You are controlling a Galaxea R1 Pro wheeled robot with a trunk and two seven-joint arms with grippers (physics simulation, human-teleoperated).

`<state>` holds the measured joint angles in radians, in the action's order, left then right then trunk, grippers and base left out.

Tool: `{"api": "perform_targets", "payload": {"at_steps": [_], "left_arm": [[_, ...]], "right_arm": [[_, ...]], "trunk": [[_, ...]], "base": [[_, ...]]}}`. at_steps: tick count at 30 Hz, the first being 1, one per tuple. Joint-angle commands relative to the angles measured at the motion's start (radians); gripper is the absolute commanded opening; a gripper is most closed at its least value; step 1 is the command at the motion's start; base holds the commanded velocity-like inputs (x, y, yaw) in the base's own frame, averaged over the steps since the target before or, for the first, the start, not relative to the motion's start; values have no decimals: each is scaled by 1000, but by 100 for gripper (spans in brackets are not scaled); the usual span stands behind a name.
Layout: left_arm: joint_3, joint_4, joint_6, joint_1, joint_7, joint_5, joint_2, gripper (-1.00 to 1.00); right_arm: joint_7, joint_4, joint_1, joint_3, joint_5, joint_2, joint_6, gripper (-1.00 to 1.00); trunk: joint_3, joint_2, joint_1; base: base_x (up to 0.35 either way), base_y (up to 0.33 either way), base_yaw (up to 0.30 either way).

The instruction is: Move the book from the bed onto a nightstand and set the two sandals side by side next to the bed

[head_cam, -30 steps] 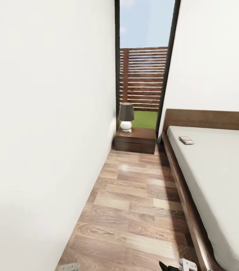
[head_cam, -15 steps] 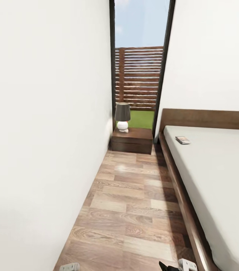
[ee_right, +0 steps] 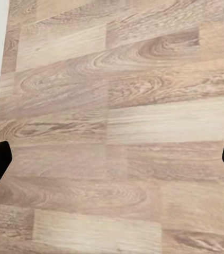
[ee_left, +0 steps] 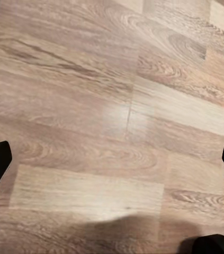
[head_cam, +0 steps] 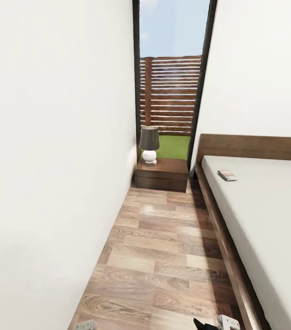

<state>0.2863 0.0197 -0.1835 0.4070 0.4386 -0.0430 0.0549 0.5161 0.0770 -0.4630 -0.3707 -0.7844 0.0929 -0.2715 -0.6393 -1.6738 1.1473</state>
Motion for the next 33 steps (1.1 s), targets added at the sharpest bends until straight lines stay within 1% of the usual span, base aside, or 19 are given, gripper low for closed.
{"api": "perform_targets", "payload": {"at_steps": [1,11,14,26,30,33], "left_arm": [[5,-1,-4,1,3,-5,0,100],[5,-1,-4,1,3,-5,0,100],[5,-1,-4,1,3,-5,0,100],[5,-1,-4,1,3,-5,0,100],[5,-1,-4,0,3,-5,0,100],[5,-1,-4,1,3,-5,0,100]], "right_arm": [[7,4,-1,-8,-10,0,-5,100],[8,4,-1,-8,-10,0,-5,100],[9,4,-1,-8,-10,1,-5,100],[10,4,-1,-8,-10,1,-5,100],[8,4,-1,-8,-10,1,-5,100],[7,4,-1,-8,-10,1,-5,100]], "trunk": [[-1,0,1],[-1,0,1],[-1,0,1],[-1,0,1],[-1,0,1],[-1,0,1]], "base": [[321,0,0],[321,0,-3],[281,0,-142],[34,0,-256],[22,1,-55],[206,42,-11]]}}
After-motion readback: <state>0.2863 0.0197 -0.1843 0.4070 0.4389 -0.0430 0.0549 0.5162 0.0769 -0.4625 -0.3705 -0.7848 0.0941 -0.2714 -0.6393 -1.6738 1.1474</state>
